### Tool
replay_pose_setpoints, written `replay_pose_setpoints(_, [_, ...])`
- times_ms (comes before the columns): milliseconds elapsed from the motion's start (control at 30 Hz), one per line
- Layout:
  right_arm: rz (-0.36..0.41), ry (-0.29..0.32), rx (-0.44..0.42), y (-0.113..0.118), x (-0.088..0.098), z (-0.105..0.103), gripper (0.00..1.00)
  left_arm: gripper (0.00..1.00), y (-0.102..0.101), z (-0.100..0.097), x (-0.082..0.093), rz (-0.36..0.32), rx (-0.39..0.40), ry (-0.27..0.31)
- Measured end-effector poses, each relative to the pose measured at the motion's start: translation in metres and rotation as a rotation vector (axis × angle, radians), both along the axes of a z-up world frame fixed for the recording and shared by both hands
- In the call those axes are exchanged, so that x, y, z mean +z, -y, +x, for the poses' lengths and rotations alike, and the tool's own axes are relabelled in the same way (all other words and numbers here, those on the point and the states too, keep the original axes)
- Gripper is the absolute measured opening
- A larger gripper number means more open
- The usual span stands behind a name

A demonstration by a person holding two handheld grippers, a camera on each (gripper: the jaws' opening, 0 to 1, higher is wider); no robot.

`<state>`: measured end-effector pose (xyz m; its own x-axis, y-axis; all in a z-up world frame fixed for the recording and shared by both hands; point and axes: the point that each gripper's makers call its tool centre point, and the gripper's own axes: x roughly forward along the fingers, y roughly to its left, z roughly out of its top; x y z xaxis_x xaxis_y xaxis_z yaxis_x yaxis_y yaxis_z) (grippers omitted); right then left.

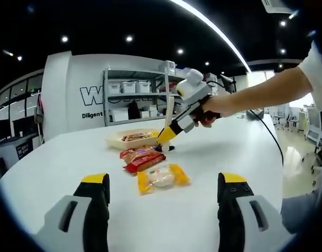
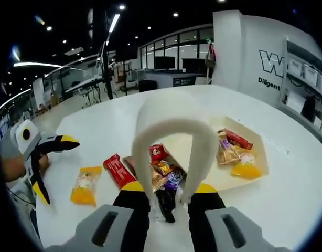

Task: Place the target food into the container with the food tongs after gripping and lifting it, then release it inside without dropping or visibly crushing the food.

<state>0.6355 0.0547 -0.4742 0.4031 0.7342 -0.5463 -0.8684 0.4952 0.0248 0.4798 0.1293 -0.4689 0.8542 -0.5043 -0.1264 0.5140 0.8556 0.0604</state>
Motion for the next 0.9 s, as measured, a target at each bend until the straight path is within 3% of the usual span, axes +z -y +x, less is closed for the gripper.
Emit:
replay_pose_setpoints(167, [-0.01, 0.007, 0.007, -0.002, -0.001, 0.002, 0.21, 0.83, 0.0, 0.001, 0.0, 0.002, 0.001, 0.0])
replay_pose_setpoints(300, [-0.055, -0.037, 0.002, 0.003, -0.006, -0.002, 0.14, 0.83, -0.001, 0.001, 0.0, 0.003, 0.003, 0.002])
replay_pose_setpoints(567, [-0.063, -0.065, -0.076, 0.005, -0.004, -0.006, 0.13, 0.83, -0.004, 0.003, -0.002, -0.006, 0.009, -0.013])
replay_pose_setpoints(700, [-0.037, -0.075, -0.094, 0.01, 0.007, -0.013, 0.13, 0.82, -0.005, 0.004, -0.003, 0.005, 0.009, -0.012])
replay_pose_setpoints(900, [0.015, -0.062, -0.097, 0.023, 0.037, -0.026, 0.14, 0.82, -0.002, 0.001, -0.002, 0.012, 0.005, -0.006])
